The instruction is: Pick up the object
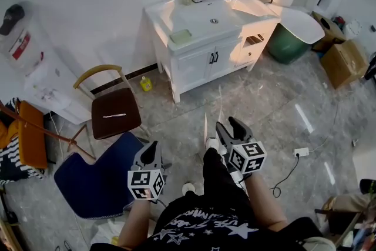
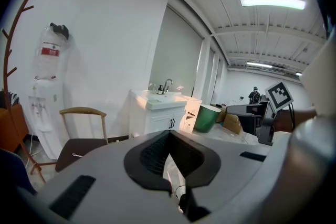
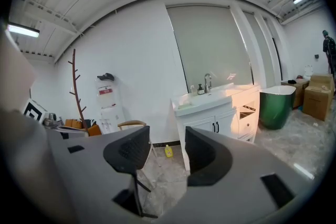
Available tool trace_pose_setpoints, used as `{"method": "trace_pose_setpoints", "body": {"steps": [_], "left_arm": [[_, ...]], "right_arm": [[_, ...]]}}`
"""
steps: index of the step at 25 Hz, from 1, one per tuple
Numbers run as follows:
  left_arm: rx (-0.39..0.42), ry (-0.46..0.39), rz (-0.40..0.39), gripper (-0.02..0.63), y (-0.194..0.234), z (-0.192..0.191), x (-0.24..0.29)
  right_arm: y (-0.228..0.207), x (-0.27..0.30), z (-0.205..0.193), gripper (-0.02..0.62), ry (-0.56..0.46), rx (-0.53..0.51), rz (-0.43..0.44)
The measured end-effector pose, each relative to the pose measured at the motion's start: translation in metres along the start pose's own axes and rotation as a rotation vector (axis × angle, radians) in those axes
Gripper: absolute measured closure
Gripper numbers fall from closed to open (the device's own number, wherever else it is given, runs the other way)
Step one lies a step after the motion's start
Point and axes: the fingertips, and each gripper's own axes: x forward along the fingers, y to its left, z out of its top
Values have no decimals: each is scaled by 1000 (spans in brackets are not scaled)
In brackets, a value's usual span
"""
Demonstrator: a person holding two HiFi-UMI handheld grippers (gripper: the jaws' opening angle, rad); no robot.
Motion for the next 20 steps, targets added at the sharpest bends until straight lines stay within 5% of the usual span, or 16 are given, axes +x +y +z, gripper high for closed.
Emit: {"method": "trace_pose_setpoints", "body": {"steps": [4, 20], "left_arm": [[7, 11, 21, 591, 1, 4, 20], [49, -16, 142, 591, 8, 105, 215]], "right_arm": [[-17, 36, 2, 317, 7, 42, 22], [-146, 239, 100, 310, 44, 38, 152]]}}
